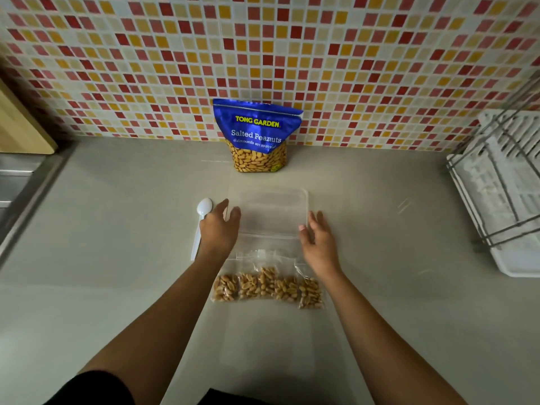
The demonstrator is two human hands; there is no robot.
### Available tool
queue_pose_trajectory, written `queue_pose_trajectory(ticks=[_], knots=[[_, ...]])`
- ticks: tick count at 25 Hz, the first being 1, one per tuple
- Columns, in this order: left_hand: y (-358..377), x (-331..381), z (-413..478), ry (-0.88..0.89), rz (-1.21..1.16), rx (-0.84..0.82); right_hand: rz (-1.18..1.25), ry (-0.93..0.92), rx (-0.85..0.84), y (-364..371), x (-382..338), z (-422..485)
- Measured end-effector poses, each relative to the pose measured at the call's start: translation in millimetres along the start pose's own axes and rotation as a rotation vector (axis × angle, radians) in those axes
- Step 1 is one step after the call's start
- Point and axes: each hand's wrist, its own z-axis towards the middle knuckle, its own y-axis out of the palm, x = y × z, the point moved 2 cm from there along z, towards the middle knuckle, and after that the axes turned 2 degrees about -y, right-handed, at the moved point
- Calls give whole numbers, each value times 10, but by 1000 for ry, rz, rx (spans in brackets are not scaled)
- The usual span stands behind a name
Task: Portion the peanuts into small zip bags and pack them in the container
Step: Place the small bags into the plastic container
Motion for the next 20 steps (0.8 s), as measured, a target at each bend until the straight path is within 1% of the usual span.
queue_pose_trajectory(ticks=[1, 2, 3, 4, 5, 7, 8, 9, 10, 11, 13, 14, 15, 16, 17, 18, 20], knots=[[-53, 99, -32, 35, -83, 41, -7, -44, 50, -77, -83, -9], [-109, 209, -30, 43, -229, 53, 6, -91, 109, -175, -179, -17], [-167, 329, -11, 30, -412, 30, 59, -121, 162, -290, -269, -14], [-220, 440, 31, 12, -574, -18, 166, -120, 191, -420, -368, -4], [-261, 547, 76, 8, -678, -81, 312, -82, 179, -551, -459, 18], [-281, 741, 140, 62, -724, -224, 580, 21, 84, -798, -610, 74], [-277, 818, 153, 99, -718, -283, 641, 54, 39, -890, -663, 102], [-262, 866, 165, 124, -693, -324, 688, 70, 28, -956, -668, 134], [-246, 891, 177, 145, -630, -335, 739, 87, 63, -997, -631, 165], [-229, 868, 204, 173, -492, -301, 808, 120, 130, -1010, -562, 189], [-184, 695, 275, 247, 8, -168, 908, 206, 301, -983, -305, 200], [-151, 564, 293, 244, 245, -130, 913, 240, 374, -949, -154, 187], [-107, 429, 291, 222, 421, -129, 898, 262, 437, -903, 9, 177], [-64, 307, 267, 194, 533, -155, 874, 273, 484, -849, 152, 164], [-19, 215, 233, 173, 586, -182, 839, 285, 521, -786, 294, 156], [24, 151, 201, 157, 601, -203, 799, 296, 548, -726, 397, 148], [104, 78, 168, 155, 598, -214, 641, 315, 600, -636, 551, 150]])
